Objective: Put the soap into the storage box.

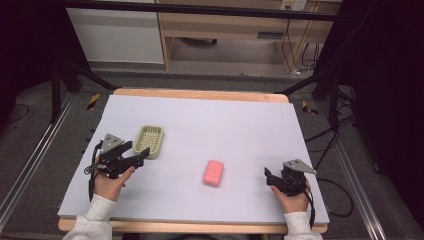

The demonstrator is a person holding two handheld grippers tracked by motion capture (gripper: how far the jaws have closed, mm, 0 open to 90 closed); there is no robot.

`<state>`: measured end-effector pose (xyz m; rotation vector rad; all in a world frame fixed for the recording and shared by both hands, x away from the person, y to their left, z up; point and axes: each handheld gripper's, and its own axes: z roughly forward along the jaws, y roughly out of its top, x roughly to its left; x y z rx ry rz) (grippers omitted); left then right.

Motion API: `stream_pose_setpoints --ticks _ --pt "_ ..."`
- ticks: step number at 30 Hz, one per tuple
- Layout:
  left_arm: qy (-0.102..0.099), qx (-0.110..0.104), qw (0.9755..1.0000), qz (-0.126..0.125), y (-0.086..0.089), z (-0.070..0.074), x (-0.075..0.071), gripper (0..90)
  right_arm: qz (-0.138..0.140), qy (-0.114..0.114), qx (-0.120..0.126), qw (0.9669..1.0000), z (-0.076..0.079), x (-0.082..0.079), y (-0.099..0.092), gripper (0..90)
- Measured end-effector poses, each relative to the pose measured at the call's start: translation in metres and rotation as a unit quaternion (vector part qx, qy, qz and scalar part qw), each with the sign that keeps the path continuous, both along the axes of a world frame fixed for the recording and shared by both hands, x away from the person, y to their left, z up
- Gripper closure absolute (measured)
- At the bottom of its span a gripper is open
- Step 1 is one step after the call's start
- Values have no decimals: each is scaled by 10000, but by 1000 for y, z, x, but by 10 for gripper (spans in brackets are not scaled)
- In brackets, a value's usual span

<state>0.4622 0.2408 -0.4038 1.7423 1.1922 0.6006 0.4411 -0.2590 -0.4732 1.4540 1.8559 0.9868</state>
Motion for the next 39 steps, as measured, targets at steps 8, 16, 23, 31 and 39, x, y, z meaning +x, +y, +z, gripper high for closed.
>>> stream_pose_setpoints --ticks 8,16,23,31,39 --pt "-14 97 9998 -156 -14 2 2 292 87 5 58 9999 1 0 3 292" --pt "1 157 9994 -309 -28 3 4 281 79 25 0 10000 1 0 4 298" --pt "-16 181 9988 -450 -42 5 5 274 81 8 2 10000 2 -1 4 304" --pt "8 264 9980 -570 -56 6 6 268 100 0 -13 9999 3 -2 5 305" --pt "8 290 9967 -752 -78 7 7 258 148 33 -14 9999 4 -2 6 342"
